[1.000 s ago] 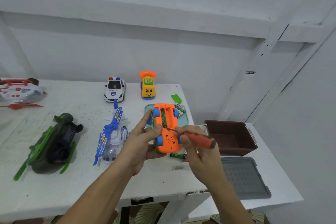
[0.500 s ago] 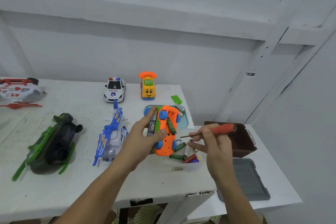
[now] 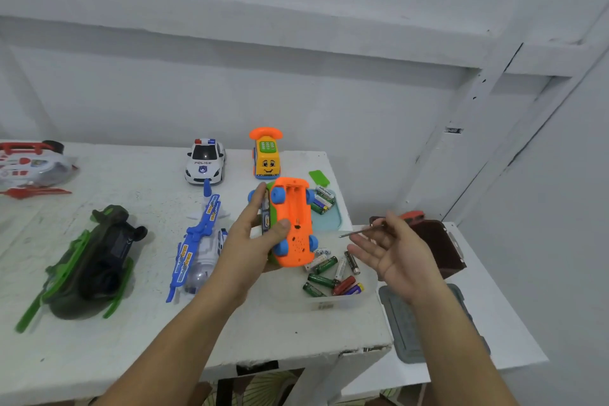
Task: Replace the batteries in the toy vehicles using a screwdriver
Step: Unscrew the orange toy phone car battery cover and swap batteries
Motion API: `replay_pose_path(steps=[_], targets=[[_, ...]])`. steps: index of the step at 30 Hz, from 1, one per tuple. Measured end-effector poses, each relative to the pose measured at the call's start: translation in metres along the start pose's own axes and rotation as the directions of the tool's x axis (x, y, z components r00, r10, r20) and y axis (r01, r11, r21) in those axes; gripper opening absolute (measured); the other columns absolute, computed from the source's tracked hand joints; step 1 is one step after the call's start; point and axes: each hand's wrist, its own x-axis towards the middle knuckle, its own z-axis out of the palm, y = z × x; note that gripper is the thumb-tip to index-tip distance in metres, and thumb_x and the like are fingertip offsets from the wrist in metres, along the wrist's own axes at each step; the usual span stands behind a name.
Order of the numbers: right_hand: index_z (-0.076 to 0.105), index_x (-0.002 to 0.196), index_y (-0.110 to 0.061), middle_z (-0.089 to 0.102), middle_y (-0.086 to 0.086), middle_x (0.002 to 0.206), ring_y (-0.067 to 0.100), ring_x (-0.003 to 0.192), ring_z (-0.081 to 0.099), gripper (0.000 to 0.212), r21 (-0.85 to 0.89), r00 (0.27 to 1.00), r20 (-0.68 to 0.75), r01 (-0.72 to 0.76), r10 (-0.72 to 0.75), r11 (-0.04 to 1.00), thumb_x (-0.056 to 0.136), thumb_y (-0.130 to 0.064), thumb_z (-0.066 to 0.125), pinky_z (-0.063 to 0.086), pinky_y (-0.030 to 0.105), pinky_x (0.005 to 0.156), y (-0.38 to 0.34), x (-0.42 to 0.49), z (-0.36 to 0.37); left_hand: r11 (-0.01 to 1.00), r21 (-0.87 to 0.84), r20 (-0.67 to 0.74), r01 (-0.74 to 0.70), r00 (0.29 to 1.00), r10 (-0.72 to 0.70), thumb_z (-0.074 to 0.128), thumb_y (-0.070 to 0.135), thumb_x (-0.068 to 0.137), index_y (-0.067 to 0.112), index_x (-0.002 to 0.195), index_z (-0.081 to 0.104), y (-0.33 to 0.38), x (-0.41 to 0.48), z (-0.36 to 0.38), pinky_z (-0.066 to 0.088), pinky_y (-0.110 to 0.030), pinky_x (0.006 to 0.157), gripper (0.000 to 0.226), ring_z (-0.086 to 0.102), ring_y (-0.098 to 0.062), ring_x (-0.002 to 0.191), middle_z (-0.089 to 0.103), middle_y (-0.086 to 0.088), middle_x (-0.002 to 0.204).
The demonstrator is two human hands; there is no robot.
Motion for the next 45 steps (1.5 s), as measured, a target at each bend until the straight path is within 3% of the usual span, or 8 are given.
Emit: replay_pose_path(steps=[3, 6, 9, 13, 19, 25, 40, 45], targets=[[0.053, 0.087, -0.003, 0.064, 0.020, 0.080, 0.034, 0.072, 0.072, 0.021, -0.121, 0.998, 0.065, 0.028, -0.020, 0.992, 0.101, -0.017, 0.047, 0.060, 0.039, 0.058, -0.012, 0.018, 0.006, 0.995, -0.081, -0.018, 0.060, 0.998, -0.062, 0.062, 0.022, 0.093, 0.056, 0.133, 0.042, 0.003, 0.005, -0.001, 0.060, -0.035, 0.062, 0.056, 0.070, -0.027, 0.100, 0.063, -0.004, 0.121], [0.055, 0.105, -0.005, 0.060, 0.013, 0.073, 0.023, 0.056, 0.066, 0.019, -0.425, 0.989, 0.099, 0.145, -0.113, 0.893, 0.102, -0.023, 0.049, 0.057, 0.036, 0.053, -0.029, 0.042, 0.017, 0.991, -0.122, -0.042, 0.046, 0.998, -0.052, 0.060, 0.022, 0.094, 0.053, 0.138, 0.041, 0.004, 0.012, -0.002, 0.060, -0.038, 0.066, 0.057, 0.071, -0.025, 0.100, 0.067, 0.000, 0.121], [0.052, 0.115, -0.012, 0.061, 0.009, 0.072, 0.019, 0.049, 0.057, 0.019, -0.768, 0.960, 0.196, 0.277, -0.199, 0.577, 0.101, -0.025, 0.050, 0.053, 0.033, 0.051, -0.045, 0.074, 0.028, 0.987, -0.160, -0.067, 0.016, 0.997, -0.027, 0.055, 0.020, 0.097, 0.051, 0.142, 0.037, 0.004, 0.022, 0.001, 0.060, -0.037, 0.067, 0.058, 0.072, -0.024, 0.100, 0.069, 0.002, 0.122], [0.038, 0.110, -0.016, 0.065, 0.011, 0.085, 0.017, 0.056, 0.056, 0.020, -0.927, 0.923, 0.336, 0.359, -0.186, 0.110, 0.100, -0.026, 0.052, 0.046, 0.031, 0.051, -0.057, 0.130, 0.042, 0.981, -0.193, -0.120, -0.007, 0.993, -0.017, 0.053, 0.019, 0.097, 0.051, 0.142, 0.037, 0.003, 0.036, 0.007, 0.061, -0.039, 0.070, 0.057, 0.072, -0.025, 0.100, 0.068, -0.001, 0.125], [0.047, 0.101, -0.010, 0.058, 0.012, 0.095, 0.024, 0.071, 0.054, 0.019, -0.911, 0.912, 0.398, 0.380, -0.101, -0.162, 0.097, -0.027, 0.054, 0.048, 0.038, 0.065, -0.051, 0.208, 0.070, 0.979, -0.201, -0.215, -0.033, 0.976, -0.011, 0.053, 0.020, 0.095, 0.054, 0.138, 0.039, -0.002, 0.053, 0.013, 0.060, -0.043, 0.076, 0.056, 0.071, -0.027, 0.101, 0.071, 0.002, 0.117], [0.057, 0.105, -0.009, 0.064, 0.012, 0.102, 0.029, 0.091, 0.061, 0.022, -0.942, 0.933, 0.331, 0.317, -0.139, -0.115, 0.094, -0.028, 0.058, 0.047, 0.035, 0.073, -0.040, 0.272, 0.078, 0.983, -0.176, -0.261, -0.055, 0.965, 0.007, 0.057, 0.030, 0.082, 0.054, 0.136, 0.042, -0.003, 0.058, 0.015, 0.059, -0.045, 0.078, 0.061, 0.069, -0.026, 0.106, 0.070, 0.000, 0.120], [0.064, 0.111, -0.011, 0.056, 0.002, 0.104, 0.023, 0.094, 0.057, 0.031, -0.929, 0.930, 0.354, 0.361, -0.096, 0.082, 0.091, -0.035, 0.062, 0.051, 0.038, 0.085, -0.032, 0.304, 0.062, 0.984, -0.178, -0.268, -0.032, 0.963, -0.017, 0.057, 0.028, 0.085, 0.051, 0.138, 0.043, -0.015, 0.062, 0.013, 0.057, -0.053, 0.083, 0.060, 0.068, -0.028, 0.108, 0.068, -0.004, 0.123], [0.065, 0.110, -0.014, 0.063, 0.005, 0.105, 0.020, 0.068, 0.060, 0.026, -0.932, 0.942, 0.323, 0.333, -0.087, 0.146, 0.091, -0.031, 0.062, 0.049, 0.031, 0.063, -0.032, 0.294, 0.057, 0.980, -0.196, -0.251, -0.030, 0.968, -0.020, 0.057, 0.028, 0.083, 0.053, 0.135, 0.045, -0.016, 0.061, 0.011, 0.060, -0.044, 0.074, 0.058, 0.069, -0.026, 0.106, 0.070, -0.002, 0.121]])
